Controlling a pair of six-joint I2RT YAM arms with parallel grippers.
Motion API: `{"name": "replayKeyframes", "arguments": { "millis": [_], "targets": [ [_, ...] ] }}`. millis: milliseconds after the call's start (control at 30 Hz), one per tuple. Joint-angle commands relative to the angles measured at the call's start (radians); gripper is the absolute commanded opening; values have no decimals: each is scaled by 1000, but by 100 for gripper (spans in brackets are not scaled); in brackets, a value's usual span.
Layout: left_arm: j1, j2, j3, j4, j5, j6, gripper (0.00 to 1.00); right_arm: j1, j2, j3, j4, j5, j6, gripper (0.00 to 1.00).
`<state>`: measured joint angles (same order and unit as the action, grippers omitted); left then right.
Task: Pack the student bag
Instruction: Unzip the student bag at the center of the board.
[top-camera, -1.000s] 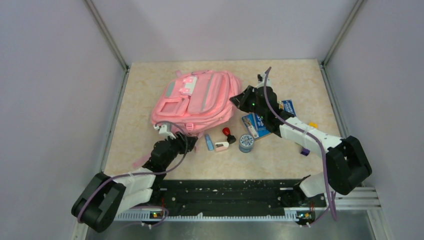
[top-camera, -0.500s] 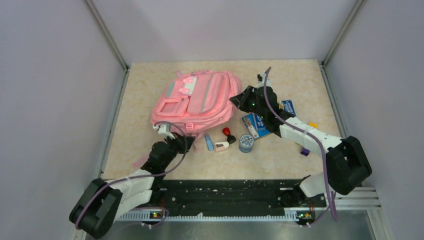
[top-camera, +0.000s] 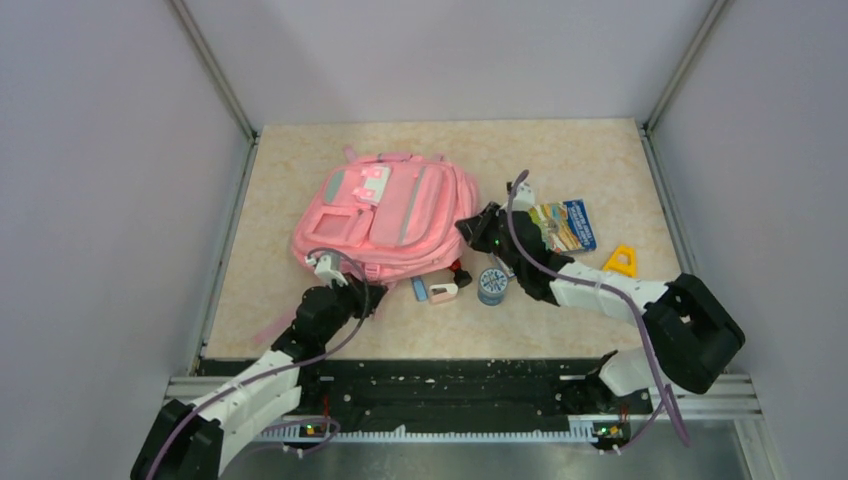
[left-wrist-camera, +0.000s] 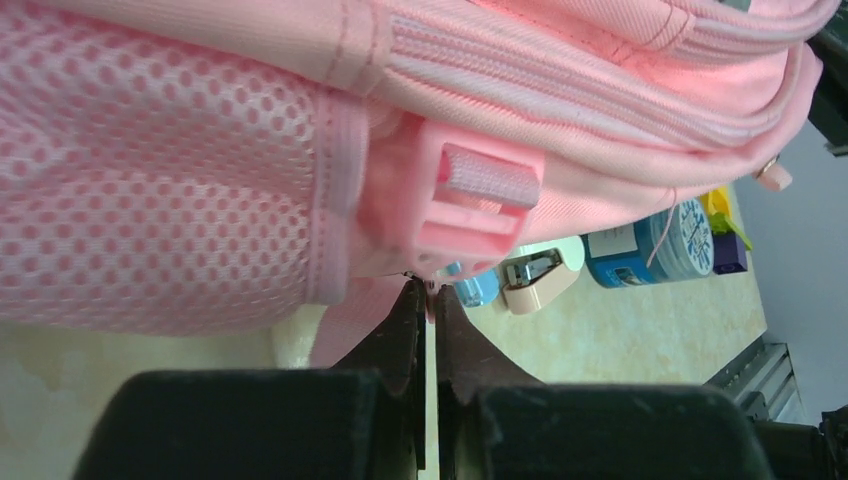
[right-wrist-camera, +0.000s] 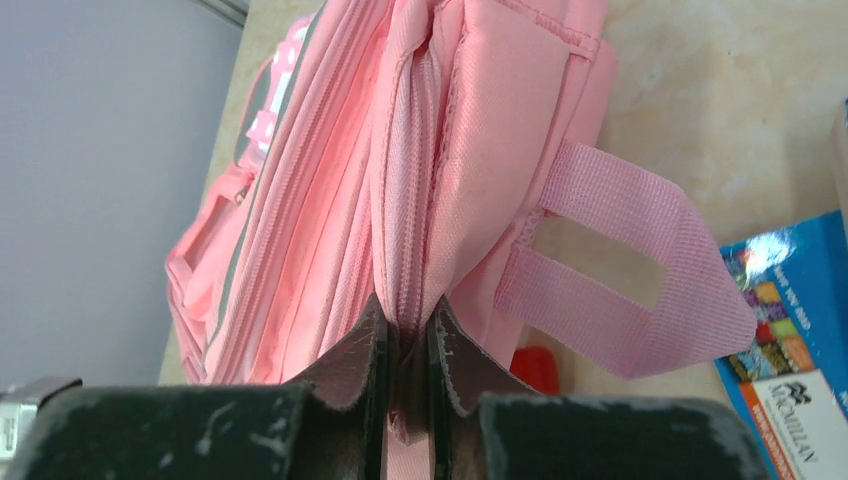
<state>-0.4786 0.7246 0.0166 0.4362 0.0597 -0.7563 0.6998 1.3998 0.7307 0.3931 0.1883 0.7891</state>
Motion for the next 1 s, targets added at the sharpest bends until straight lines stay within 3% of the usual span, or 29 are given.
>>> {"name": "replayKeyframes", "arguments": {
  "millis": [0,200,567,900,967],
  "targets": [
    [-1,17,75,6,34,-47,0,116,-63,-50,264,168,9,0],
    [-8,125,132,93,57,-63,0,232,-18,-93,350,325,23,0],
    [-165,249,243,161,22,-36,0,273,137,-27,370,304,56,0],
    [-232,342,362,103,30,9,0,273,153,5,280,262,-72,0],
    [-232,314,370,44,-5,-14,0,273,124,-9,252,266,-121,8]
  ]
}}
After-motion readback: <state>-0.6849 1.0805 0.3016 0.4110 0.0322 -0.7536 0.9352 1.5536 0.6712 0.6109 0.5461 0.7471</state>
